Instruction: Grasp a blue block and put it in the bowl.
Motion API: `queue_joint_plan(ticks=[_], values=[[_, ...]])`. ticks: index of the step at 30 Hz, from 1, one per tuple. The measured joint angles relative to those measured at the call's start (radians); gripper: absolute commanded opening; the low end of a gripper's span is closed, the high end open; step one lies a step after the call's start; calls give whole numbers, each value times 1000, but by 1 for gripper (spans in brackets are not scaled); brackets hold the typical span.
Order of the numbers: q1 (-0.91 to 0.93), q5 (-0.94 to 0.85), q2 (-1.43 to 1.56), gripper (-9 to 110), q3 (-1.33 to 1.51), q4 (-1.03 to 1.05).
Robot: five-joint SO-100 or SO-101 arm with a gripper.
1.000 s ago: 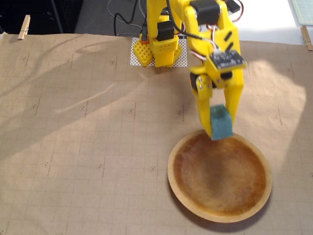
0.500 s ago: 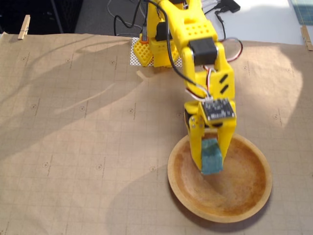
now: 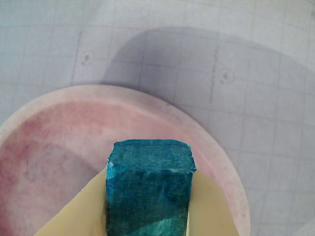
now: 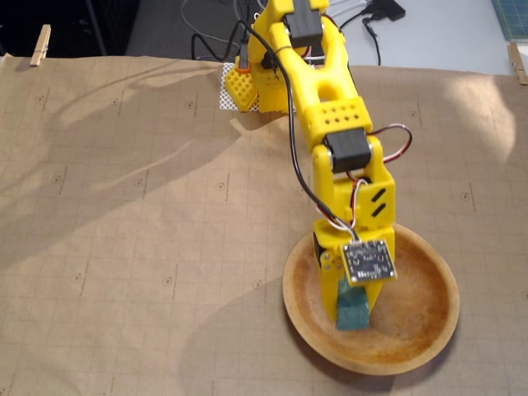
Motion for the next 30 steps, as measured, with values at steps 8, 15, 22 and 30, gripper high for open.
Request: queue_joint_plan(ticks=[8, 15, 22, 30], values=[[-28, 0, -14, 24, -14, 0], [-23, 0, -14, 28, -14, 0], [-23, 0, -14, 28, -14, 0], [-23, 0, 172, 28, -14, 164]])
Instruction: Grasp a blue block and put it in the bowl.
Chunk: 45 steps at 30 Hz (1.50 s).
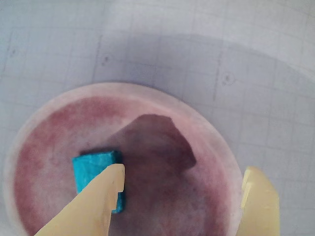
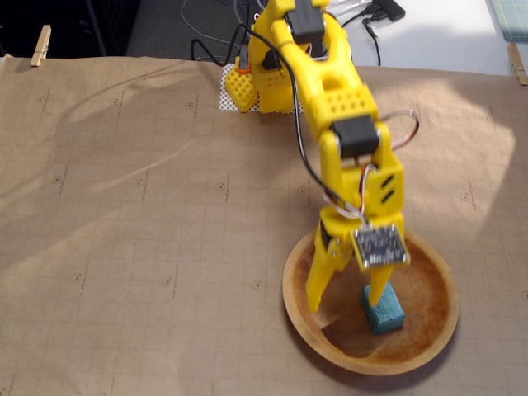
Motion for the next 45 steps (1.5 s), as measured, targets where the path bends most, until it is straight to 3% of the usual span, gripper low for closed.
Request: queue_joint_plan(ticks=[16, 24, 32, 45], values=[[49, 0, 558, 28, 0, 443], [130, -12, 808, 13, 12, 696], [236, -89, 1015, -3, 307, 703], [330, -143, 1358, -3, 997, 456]])
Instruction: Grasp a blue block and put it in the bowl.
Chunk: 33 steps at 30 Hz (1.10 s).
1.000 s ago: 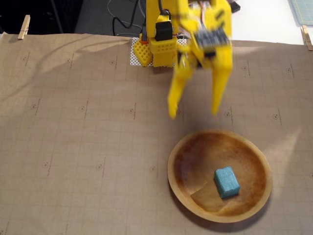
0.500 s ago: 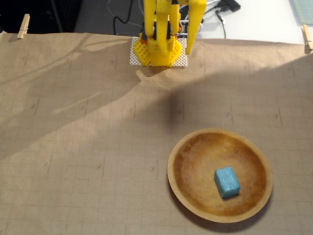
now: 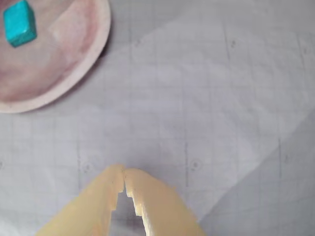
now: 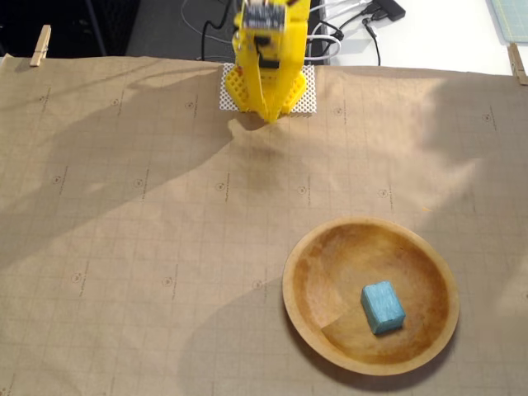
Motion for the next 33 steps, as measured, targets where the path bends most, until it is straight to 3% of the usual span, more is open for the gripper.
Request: queue_joint_plan(ticks=[16, 33], values=[[-29, 0, 54, -3, 545, -293], [-43, -8, 112, -3, 646, -299]])
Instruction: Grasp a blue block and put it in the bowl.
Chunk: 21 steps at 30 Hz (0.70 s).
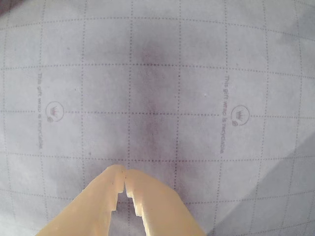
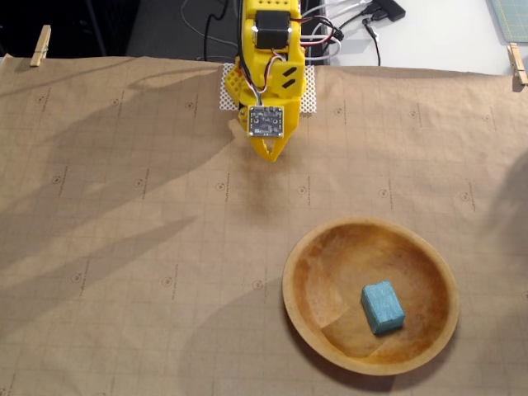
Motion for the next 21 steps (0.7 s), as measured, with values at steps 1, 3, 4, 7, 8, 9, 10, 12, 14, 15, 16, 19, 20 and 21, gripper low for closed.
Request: queue_joint_plan(ticks=[1, 3, 4, 7, 8, 9, 10, 12, 14, 15, 16, 19, 20, 21], values=[[0, -2, 17, -3, 11, 0], [0, -2, 104, -3, 69, 0], [0, -2, 135, -3, 86, 0], [0, -2, 204, -3, 127, 0], [0, -2, 222, -3, 137, 0], [0, -2, 233, -3, 144, 0], [0, -2, 244, -3, 153, 0], [0, -2, 272, -3, 183, 0], [0, -2, 314, -3, 224, 0], [0, -2, 325, -3, 235, 0], [0, -2, 357, -3, 258, 0], [0, -2, 426, -3, 322, 0], [0, -2, 448, -3, 336, 0], [0, -2, 471, -3, 342, 0]])
